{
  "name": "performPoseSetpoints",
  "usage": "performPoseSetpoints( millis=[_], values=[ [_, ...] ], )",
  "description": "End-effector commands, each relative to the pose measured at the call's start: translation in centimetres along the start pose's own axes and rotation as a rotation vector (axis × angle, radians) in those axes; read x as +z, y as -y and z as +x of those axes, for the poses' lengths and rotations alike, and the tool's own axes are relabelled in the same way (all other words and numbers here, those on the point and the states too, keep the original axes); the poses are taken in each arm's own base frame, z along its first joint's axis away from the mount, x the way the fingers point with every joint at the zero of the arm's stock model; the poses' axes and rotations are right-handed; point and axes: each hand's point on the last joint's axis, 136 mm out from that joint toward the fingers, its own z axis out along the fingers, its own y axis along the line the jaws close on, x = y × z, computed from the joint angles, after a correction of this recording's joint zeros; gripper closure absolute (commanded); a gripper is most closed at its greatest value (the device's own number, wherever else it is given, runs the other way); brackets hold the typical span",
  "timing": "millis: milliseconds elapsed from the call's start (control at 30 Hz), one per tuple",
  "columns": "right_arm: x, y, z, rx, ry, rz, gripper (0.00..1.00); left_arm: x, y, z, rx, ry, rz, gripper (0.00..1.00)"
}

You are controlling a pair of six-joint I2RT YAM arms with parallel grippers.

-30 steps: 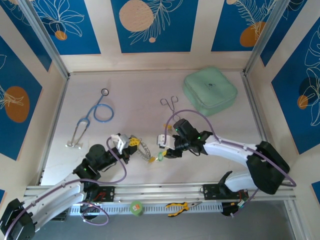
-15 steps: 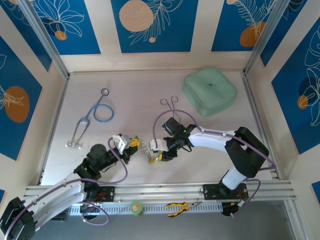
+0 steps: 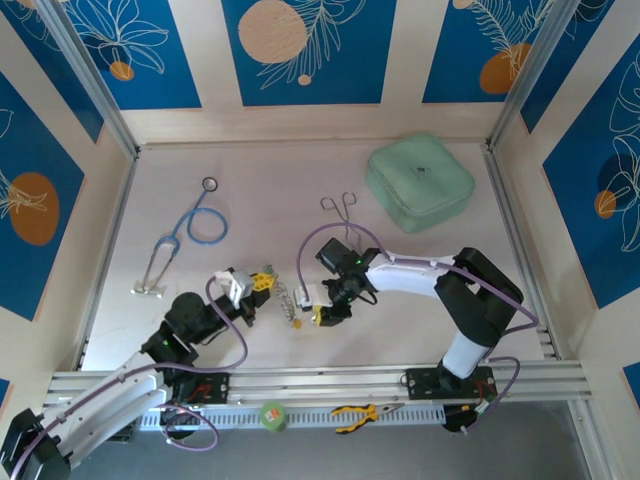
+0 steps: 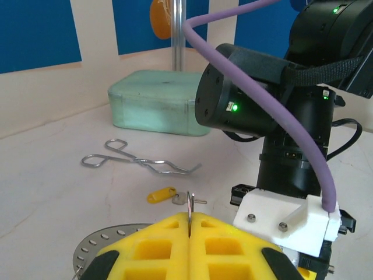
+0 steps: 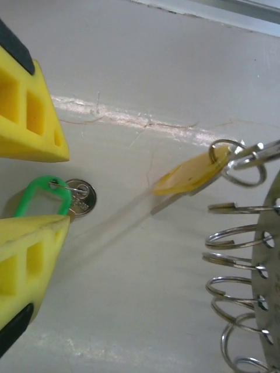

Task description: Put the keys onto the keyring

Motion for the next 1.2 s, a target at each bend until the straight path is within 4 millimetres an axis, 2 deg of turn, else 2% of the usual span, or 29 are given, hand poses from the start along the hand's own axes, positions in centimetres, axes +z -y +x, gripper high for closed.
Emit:
performPoseSetpoints(
  millis=[0,433,733,900,1067,1167],
  values=[
    [0.2,-0.1,-0.4,-0.008,-0.005,-0.020,0.71,-0.1,-0.1,-0.2,0.010,0.015,-0.011,1.00],
    [0.8,-0.4,-0.1,-0.008,-0.040,-0.049,0.85,0.0,0.0,-0.3,0.017,0.020,-0.007,1.00],
    [1.0,-0.5,0.2,-0.001,-0.065,-0.060,0.87,0.0,0.1,-0.4,0.022,0.025,0.000,1.00],
    [0.8,-0.4,-0.1,0.004,-0.047,-0.052,0.99,0.0,0.1,-0.6,0.026,0.029,0.001,1.00],
    [-0.5,0.0,-1.7,0.021,0.042,-0.015,1.00,0.0,0.2,-0.6,0.031,0.032,0.003,1.00],
    [-2.2,0.4,-2.6,0.030,0.101,0.045,1.00,0.2,0.3,-0.5,0.034,0.027,0.014,1.00]
  ],
)
